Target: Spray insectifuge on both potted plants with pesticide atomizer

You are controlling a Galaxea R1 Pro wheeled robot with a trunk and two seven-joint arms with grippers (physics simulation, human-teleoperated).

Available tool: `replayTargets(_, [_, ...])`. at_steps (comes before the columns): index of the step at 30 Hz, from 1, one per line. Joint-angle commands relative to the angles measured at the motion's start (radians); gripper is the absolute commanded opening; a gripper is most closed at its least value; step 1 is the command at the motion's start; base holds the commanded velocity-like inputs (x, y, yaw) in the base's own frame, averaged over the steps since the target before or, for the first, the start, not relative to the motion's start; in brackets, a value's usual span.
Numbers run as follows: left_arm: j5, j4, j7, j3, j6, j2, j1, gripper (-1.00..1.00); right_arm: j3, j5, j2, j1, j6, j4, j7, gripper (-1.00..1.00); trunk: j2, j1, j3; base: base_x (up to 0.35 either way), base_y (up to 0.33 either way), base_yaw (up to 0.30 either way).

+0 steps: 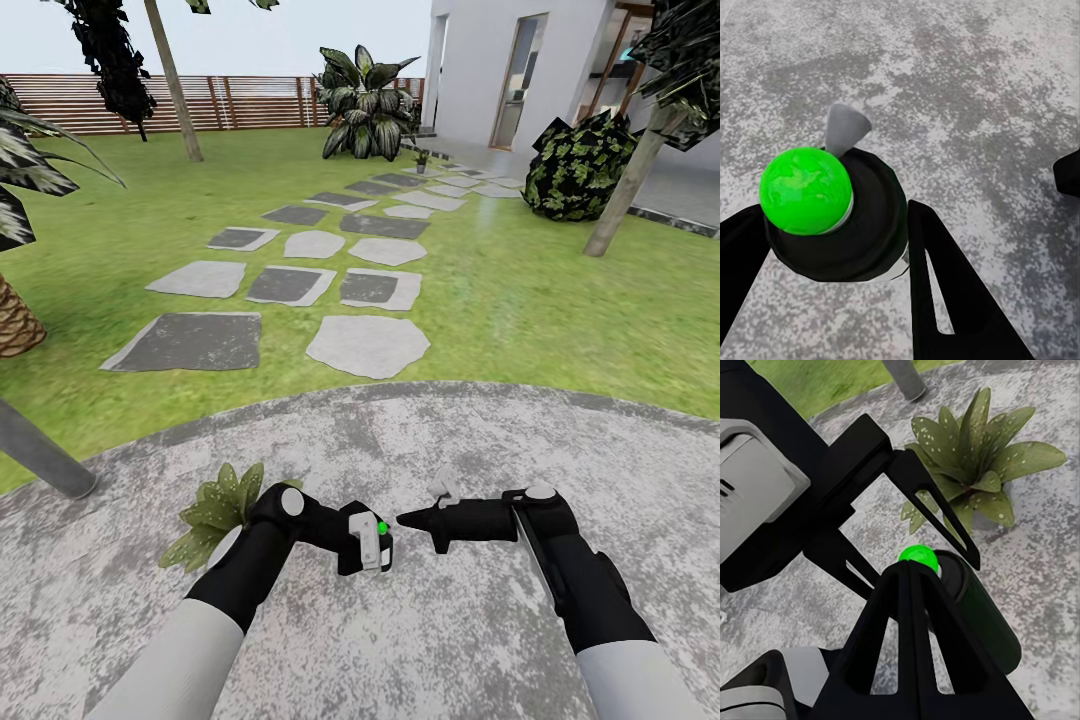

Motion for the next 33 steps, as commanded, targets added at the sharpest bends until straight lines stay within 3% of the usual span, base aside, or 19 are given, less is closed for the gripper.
replayTargets(1, [-0.003,-0.001,-0.004,0.000,0.007,0.000,0.000,-1.00,0.001,0.005,0.000,-0.001,0.008,-0.001,0.005,-1.00,0.000,0.000,-0.001,0.000,0.000,0.000])
replayTargets(22, [-0.001,-0.001,-0.006,0.000,0.006,0.000,0.000,-1.00,0.001,0.005,0.000,-0.001,0.008,-0.001,0.003,-1.00,0.000,0.000,-0.001,0.000,0.000,0.000])
replayTargets(28, [-0.001,-0.002,-0.059,0.001,0.006,0.000,0.000,-1.00,0.000,0.005,0.000,-0.001,0.008,0.001,0.003,-1.00,0.000,0.000,-0.001,0.000,0.000,0.000])
replayTargets(33, [-0.001,-0.007,-0.064,0.001,0.006,0.000,0.000,-1.00,0.001,0.005,0.000,-0.001,0.007,0.001,0.003,-1.00,0.000,0.000,-0.001,0.000,0.000,0.000])
